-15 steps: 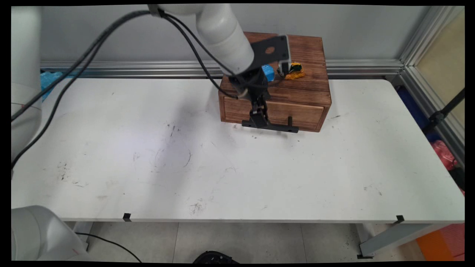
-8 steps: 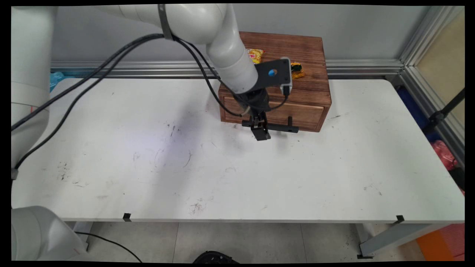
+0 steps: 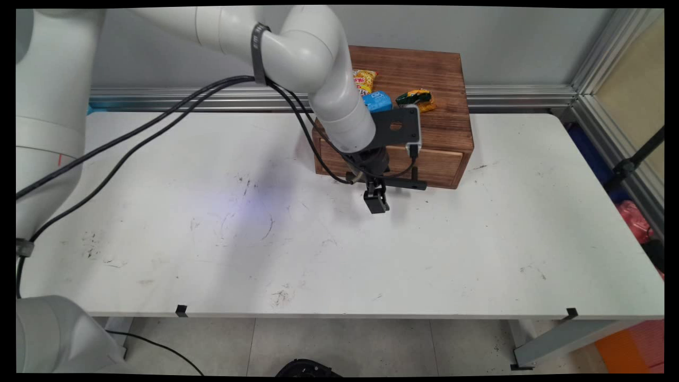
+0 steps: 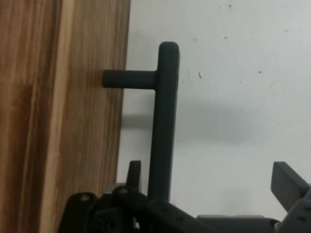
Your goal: Open the drawer
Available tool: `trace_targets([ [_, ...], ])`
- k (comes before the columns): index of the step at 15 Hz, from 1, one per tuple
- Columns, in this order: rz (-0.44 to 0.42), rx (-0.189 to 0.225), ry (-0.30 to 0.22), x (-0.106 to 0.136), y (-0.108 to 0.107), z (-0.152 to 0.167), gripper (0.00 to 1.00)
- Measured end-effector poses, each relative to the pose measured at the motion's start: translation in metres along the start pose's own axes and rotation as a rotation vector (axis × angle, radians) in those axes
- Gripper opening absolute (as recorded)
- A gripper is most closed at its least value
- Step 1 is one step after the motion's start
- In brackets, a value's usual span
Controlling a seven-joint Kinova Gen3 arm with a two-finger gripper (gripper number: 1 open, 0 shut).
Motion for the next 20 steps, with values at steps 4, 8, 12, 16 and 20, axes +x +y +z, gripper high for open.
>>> trace_targets([
  [4, -0.005, 0.002, -0.006, 0.000, 0.000, 0.014, 1.00],
  [8, -0.012, -0.001, -0.012, -0.001, -0.002, 0.027, 1.00],
  [12, -0.018, -0.005, -0.013, -0.003, -0.002, 0.035, 1.00],
  [16, -0.025, -0.015, -0.009, -0.005, 0.000, 0.038, 1.00],
  [20, -0.026, -0.031, -0.002, -0.006, 0.008, 0.037, 1.00],
])
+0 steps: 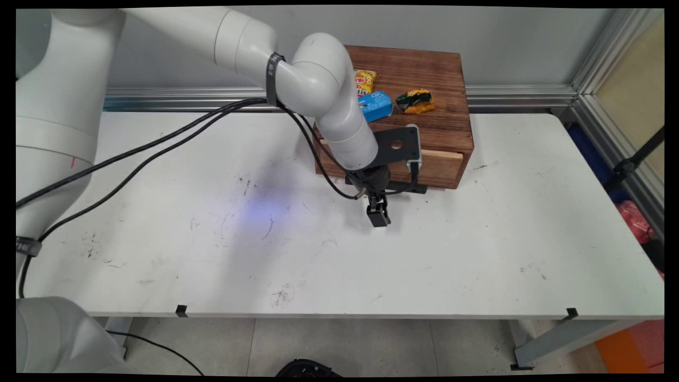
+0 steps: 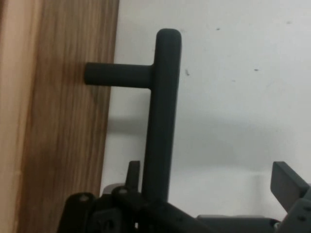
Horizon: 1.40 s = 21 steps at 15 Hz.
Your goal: Open the drawer
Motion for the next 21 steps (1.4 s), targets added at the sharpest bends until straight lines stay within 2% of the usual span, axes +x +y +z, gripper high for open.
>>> trace_targets([
  [8, 0.004, -0.033, 0.016, -0.001, 0.023, -0.009, 1.00],
  [21, 0.024, -0.086, 0.029, -0.011, 0.076, -0.033, 1.00],
])
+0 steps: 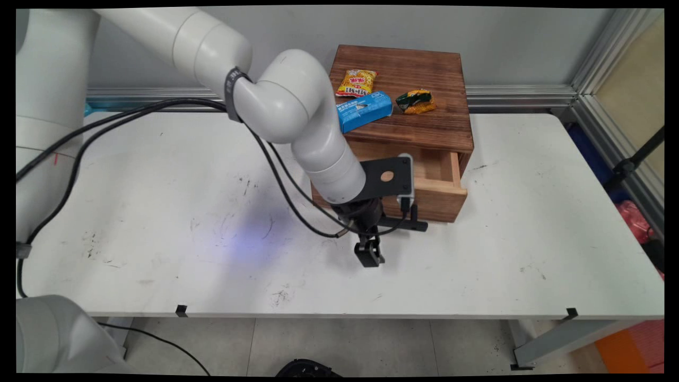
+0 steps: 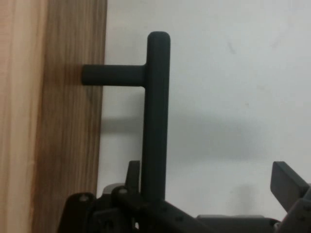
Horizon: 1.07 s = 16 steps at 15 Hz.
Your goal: Open the drawer
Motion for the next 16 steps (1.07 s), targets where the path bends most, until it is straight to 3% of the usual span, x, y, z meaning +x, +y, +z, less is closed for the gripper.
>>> trace_targets([
  [16, 0.085, -0.075, 0.001, -0.010, 0.073, -0.022, 1.00],
])
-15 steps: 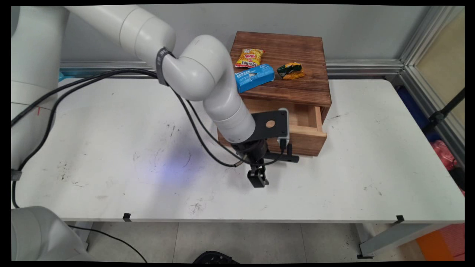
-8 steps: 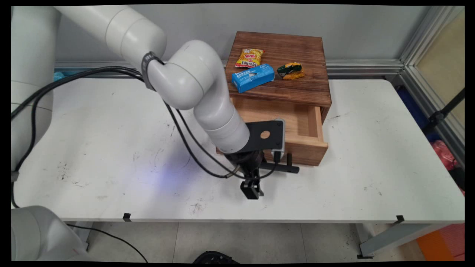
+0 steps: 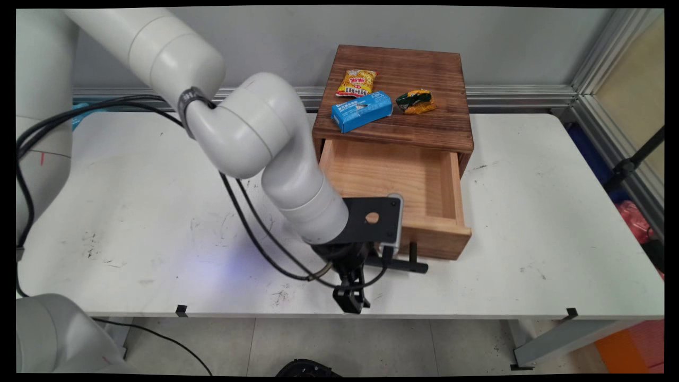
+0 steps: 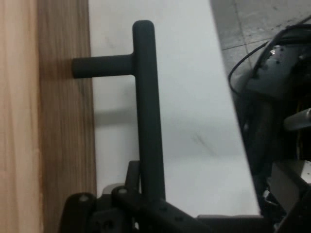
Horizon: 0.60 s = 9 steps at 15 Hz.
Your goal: Open the drawer
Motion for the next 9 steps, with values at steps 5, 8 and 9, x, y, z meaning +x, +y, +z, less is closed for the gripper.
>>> trace_targets([
  [5, 0.019, -0.021, 0.006, 0.000, 0.021, -0.004, 1.00],
  [8, 0.026, -0.032, 0.012, 0.002, 0.031, -0.006, 1.00],
  [9, 0.028, -0.035, 0.014, 0.002, 0.034, -0.007, 1.00],
])
